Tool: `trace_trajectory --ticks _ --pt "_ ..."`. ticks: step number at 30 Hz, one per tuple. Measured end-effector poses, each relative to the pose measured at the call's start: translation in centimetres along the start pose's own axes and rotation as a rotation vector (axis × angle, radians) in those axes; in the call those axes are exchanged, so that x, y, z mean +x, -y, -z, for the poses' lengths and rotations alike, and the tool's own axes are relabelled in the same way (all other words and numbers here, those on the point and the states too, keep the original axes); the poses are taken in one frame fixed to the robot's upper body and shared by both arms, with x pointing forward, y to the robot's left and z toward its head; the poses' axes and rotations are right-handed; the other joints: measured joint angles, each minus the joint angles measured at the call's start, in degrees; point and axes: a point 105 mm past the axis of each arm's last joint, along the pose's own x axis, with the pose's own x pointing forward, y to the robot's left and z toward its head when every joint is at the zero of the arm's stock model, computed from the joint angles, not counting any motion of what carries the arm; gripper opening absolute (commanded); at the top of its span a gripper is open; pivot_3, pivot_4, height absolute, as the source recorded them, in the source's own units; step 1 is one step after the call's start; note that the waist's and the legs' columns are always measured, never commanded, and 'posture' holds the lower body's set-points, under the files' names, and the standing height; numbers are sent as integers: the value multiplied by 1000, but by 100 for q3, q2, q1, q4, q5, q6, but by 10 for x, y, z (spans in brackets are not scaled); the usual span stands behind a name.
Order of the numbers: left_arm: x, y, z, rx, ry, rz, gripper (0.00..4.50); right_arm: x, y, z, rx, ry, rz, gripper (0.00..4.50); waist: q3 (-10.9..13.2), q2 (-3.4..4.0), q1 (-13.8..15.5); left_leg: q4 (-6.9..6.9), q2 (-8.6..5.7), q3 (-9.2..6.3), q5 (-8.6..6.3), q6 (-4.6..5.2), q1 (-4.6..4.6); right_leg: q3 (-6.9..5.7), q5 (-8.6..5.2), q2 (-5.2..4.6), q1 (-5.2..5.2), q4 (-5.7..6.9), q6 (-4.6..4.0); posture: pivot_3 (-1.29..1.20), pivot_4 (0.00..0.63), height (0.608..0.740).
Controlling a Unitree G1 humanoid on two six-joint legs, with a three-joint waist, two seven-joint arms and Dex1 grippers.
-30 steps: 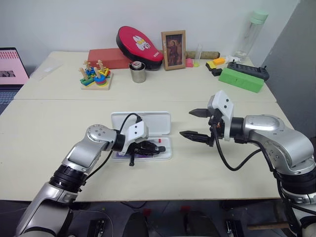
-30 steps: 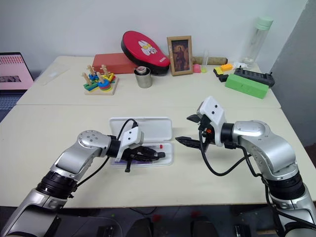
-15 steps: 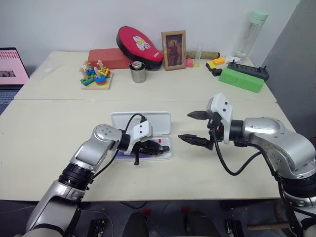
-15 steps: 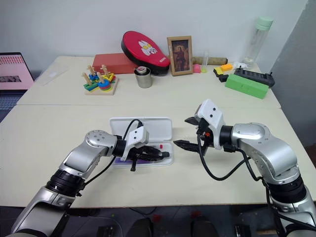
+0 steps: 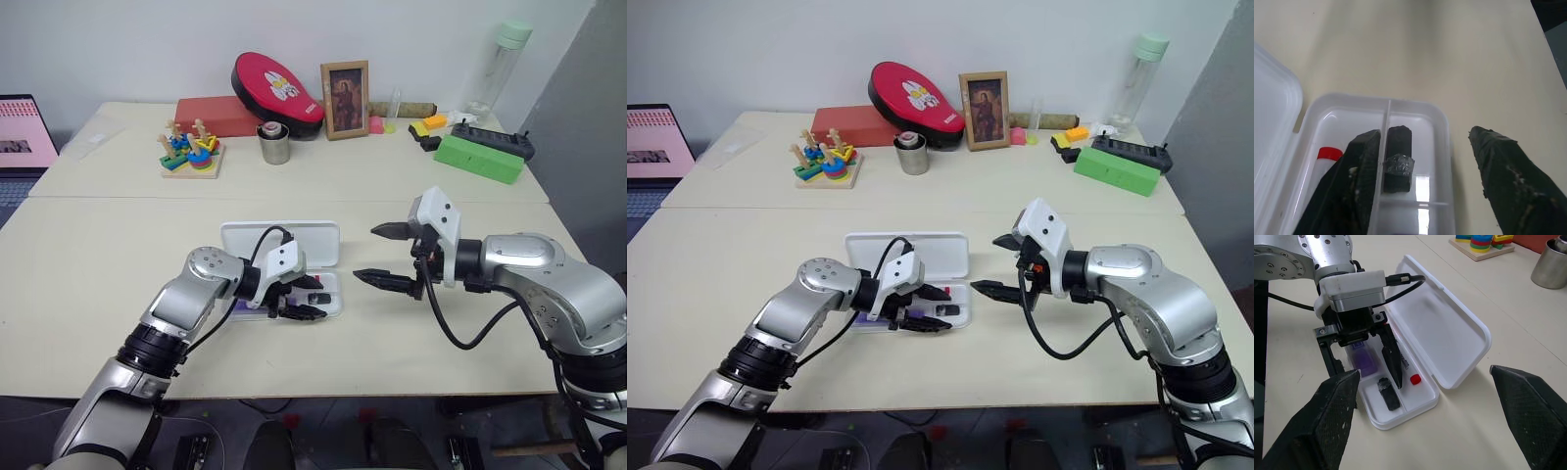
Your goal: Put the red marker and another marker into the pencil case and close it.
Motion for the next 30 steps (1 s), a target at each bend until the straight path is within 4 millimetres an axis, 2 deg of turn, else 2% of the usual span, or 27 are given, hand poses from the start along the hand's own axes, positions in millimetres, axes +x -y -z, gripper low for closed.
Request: trace_trajectory --ticks 3,7,11,14,17,18,20,24,30 --pt "-1 0 -4 -10 27 -20 4444 0 1 -2 -7 2 -11 4500 0 0 -3 1 0 0 0 0 0 0 0 0 0 0 0 0 150 740" --pt "-14 -9 -19 -32 138 -129 4444 8 12 -29 -52 79 -10 4500 0 1 -40 1 2 -1 2 3 5 0 1 1 0 6 2 0 150 740" --pt "-41 -20 -24 -92 251 -302 4444 21 32 -58 -71 146 44 4500 0 0 -76 2 2 -1 2 3 5 0 2 1 0 7 3 0 150 740" --pt "-70 -28 -28 -148 371 -468 4444 36 48 -74 -62 166 86 4500 0 1 -82 -1 3 -1 2 3 5 -1 2 0 -2 7 2 0 150 740" --pt "-99 -31 -32 -185 483 -622 4500 58 56 -81 -45 152 115 4050 -2 -1 -107 -4 3 -2 2 3 5 -4 3 0 -2 10 1 0 150 740" --pt "-116 -28 -30 -204 522 -706 4500 72 59 -80 -34 131 125 3826 -2 -2 -120 -4 3 0 2 3 5 -2 3 -2 -2 9 0 0 150 740" --pt "-129 -24 -25 -230 542 -782 4500 84 65 -71 -21 92 150 3311 -3 -4 -137 -6 2 0 2 2 4 -4 3 -4 -3 9 0 0 150 740" --pt "-138 -13 -16 -279 541 -842 4500 104 68 -53 -6 30 157 2332 -5 -7 -59 -3 0 2 2 1 2 -5 4 -7 -1 8 0 0 150 740" --pt "-139 -5 -24 -275 556 -834 4500 126 68 -36 -7 -15 163 903 -5 -7 -40 -3 2 0 3 0 8 -7 5 -4 -1 17 3 0 150 740"
